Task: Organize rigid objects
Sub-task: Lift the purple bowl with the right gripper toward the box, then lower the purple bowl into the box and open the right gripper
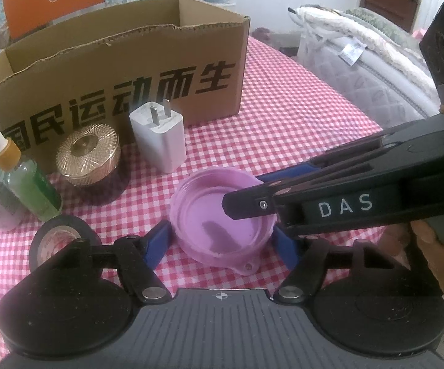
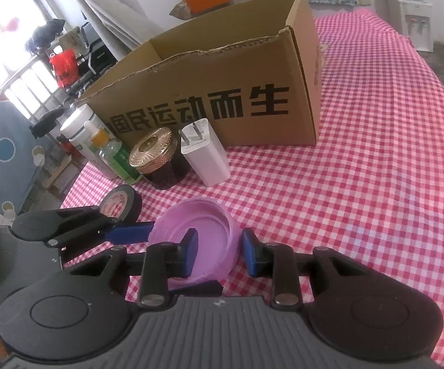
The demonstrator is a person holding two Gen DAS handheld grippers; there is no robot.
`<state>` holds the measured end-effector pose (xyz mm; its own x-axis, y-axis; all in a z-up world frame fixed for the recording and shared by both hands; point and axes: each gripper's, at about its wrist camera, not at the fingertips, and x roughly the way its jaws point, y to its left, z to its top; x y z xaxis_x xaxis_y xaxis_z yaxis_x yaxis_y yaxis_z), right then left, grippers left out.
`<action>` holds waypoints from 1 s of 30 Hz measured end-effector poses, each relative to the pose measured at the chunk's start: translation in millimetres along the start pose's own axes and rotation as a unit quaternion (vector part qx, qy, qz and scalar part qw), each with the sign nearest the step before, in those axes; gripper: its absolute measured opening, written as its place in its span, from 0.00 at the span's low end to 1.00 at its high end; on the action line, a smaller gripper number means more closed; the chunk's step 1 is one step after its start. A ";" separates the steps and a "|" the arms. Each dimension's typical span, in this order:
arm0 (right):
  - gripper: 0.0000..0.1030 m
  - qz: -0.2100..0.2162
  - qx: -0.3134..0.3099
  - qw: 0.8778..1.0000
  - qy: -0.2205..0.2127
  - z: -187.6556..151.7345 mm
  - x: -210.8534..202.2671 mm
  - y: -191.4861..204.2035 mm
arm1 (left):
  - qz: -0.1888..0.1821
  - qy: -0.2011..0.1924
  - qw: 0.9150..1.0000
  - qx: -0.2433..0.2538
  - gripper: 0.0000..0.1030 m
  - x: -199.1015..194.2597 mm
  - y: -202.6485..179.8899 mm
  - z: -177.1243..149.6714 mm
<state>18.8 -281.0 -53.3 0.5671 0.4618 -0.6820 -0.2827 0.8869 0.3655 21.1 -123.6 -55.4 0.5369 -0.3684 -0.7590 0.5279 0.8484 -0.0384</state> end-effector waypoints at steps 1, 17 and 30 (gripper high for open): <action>0.32 -0.001 0.001 1.000 -0.001 0.6 -0.5 -0.1 | -0.001 -0.004 1.000 -0.001 0.69 -2.1 -0.1 0.0; 0.32 0.012 -0.125 0.987 -0.098 76.3 -62.1 71.3 | 0.064 -0.163 0.985 -0.015 0.69 -102.5 25.4 48.4; 0.32 0.076 -0.122 0.989 0.020 219.0 41.0 76.3 | 0.067 -0.099 0.980 -0.158 0.69 -54.0 136.6 125.9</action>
<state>189.9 -197.6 85.4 0.4733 0.5867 -0.6571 -0.5445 0.7813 0.3053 147.1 -35.7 62.1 0.7218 -0.2856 -0.6304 0.2307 0.9581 -0.1699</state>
